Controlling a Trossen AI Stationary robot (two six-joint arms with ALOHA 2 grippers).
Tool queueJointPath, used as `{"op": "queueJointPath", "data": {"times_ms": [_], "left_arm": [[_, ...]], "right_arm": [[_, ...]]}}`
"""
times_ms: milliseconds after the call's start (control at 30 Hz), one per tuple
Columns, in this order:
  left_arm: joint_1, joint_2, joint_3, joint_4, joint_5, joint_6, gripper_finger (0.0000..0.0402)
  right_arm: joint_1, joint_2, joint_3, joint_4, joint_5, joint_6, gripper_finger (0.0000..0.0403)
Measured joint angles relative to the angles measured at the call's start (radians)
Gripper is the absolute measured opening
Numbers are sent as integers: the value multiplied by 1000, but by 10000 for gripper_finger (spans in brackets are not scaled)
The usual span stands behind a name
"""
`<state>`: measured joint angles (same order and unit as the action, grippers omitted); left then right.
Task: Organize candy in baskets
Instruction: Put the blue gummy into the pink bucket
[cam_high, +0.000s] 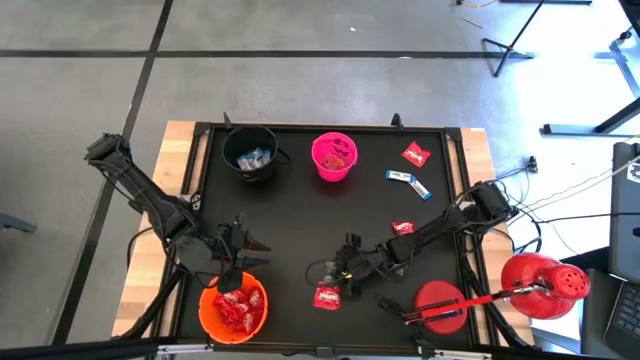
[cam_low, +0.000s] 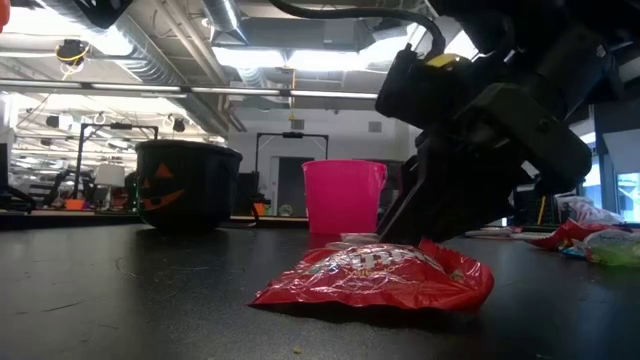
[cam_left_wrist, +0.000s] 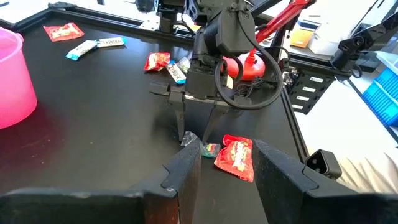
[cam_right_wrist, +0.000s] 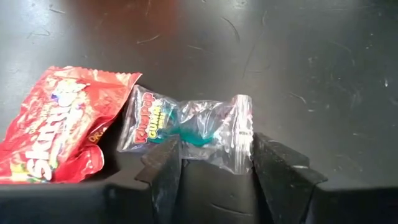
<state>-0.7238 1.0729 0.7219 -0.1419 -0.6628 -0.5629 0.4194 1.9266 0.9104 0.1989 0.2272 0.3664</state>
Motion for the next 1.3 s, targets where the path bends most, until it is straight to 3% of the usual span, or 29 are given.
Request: {"op": "queueJointPath", "data": {"times_ms": [167, 567, 767, 967, 1300], "left_arm": [[0, 0, 0, 0, -1, 15, 134], [0, 0, 0, 0, -10, 16, 134], [0, 0, 0, 1, -65, 17, 134], [0, 0, 0, 1, -84, 16, 134], [0, 0, 0, 1, -88, 17, 134]], "right_arm": [[-1, -3, 0, -7, 1, -7, 156], [-1, -51, -4, -27, 7, -81, 6], [-3, -87, -4, -29, 62, -113, 19], [-25, -139, -4, -43, 149, -158, 3], [-170, -277, -4, -123, 331, -341, 6]]}}
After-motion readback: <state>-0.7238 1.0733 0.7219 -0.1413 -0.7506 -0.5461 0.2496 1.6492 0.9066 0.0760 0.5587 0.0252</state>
